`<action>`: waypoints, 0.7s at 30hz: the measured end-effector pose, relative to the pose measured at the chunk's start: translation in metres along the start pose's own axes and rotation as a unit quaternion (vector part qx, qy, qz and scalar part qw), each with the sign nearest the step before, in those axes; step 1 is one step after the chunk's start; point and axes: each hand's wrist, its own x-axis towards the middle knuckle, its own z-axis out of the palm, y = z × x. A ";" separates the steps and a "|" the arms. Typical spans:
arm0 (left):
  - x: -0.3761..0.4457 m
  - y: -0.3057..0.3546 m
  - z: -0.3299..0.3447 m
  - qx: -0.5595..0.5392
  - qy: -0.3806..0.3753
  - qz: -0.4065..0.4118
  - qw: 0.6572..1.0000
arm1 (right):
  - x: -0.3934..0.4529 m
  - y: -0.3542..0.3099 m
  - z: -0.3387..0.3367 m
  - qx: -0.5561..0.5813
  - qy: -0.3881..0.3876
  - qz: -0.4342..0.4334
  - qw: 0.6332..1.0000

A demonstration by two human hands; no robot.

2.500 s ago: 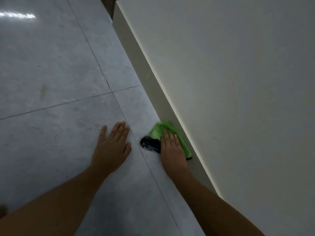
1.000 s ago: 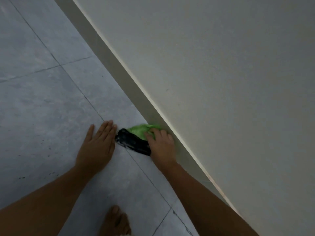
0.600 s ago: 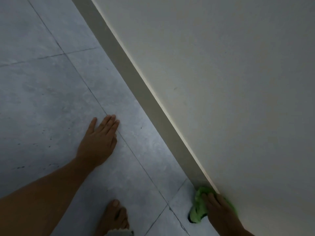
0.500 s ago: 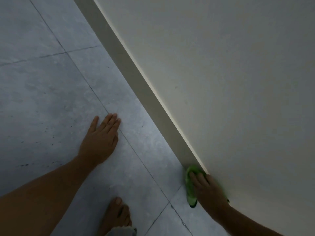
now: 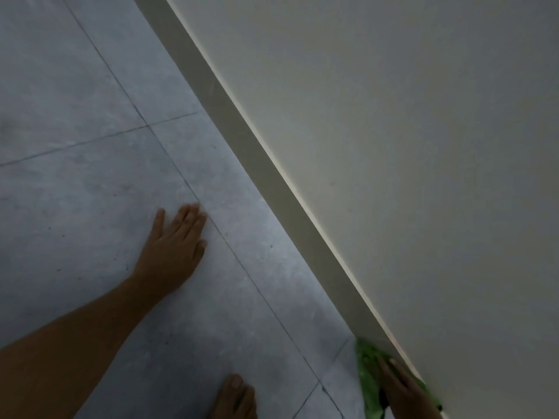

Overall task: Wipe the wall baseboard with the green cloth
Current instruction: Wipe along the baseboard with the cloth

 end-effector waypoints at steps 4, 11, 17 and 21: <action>0.017 -0.007 -0.002 0.006 -0.003 -0.005 1.000 | 0.089 -0.011 -0.051 0.031 0.021 -0.071 0.997; 0.045 -0.034 -0.017 0.038 -0.007 -0.044 0.998 | 0.334 -0.047 -0.178 -0.006 0.089 0.021 0.996; 0.072 -0.066 -0.021 0.037 -0.024 -0.101 0.994 | 0.290 -0.065 -0.140 0.035 0.042 0.013 0.998; 0.076 -0.070 -0.017 0.015 0.003 -0.114 0.993 | 0.228 -0.065 -0.106 0.116 0.018 0.047 0.992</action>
